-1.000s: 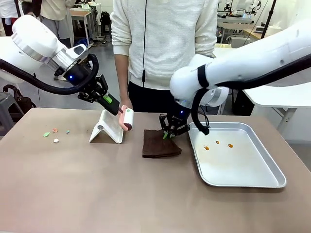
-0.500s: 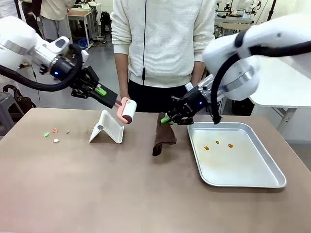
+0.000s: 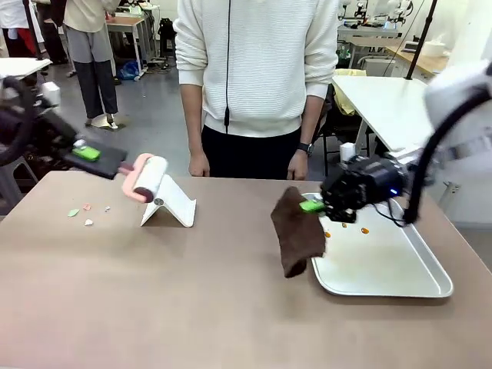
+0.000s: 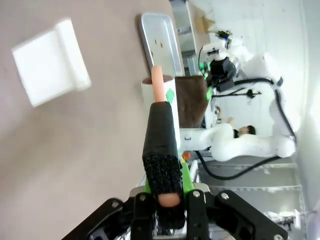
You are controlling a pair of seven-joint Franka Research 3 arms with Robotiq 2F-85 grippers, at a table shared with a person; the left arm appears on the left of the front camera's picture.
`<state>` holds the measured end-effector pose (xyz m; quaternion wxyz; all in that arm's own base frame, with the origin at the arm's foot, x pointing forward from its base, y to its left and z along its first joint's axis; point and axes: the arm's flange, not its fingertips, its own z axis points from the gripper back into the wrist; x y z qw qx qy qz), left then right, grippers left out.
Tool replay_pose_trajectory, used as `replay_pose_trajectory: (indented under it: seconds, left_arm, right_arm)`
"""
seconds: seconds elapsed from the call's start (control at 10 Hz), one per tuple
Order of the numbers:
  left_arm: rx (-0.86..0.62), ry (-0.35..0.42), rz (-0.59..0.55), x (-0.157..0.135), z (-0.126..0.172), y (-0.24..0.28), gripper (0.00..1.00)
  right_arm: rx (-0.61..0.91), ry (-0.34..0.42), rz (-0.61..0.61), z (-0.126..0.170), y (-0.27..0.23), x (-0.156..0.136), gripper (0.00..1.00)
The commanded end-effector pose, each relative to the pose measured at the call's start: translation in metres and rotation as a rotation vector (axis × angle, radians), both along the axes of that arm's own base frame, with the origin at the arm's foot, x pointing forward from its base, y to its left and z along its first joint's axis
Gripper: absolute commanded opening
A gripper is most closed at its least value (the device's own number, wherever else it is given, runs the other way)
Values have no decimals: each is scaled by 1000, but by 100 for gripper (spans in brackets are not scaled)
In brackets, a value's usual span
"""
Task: Clean the surface of the table.
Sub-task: Hold the Lint Roller with your left hand and the towel with your right hand.
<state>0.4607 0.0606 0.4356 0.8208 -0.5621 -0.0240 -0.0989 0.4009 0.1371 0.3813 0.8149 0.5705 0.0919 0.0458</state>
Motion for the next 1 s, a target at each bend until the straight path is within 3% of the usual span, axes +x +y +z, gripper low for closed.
replay_pose_trajectory:
  seconds: [0.0,0.3,0.6,0.9]
  left_arm:
    - [-102,-30,-48,-36,-15,54,0]
    - [-167,-46,-30,-75,-37,136,0]
    - [-162,-89,-13,-92,-65,211,0]
    - [-338,-27,329,-109,-94,271,0]
  right_arm:
    - [44,-110,-51,5,-44,-44,0]
    - [116,-177,-337,5,-132,-87,0]
    - [179,-139,-503,-8,-231,-92,0]
    - [252,-94,-706,-33,-309,-90,0]
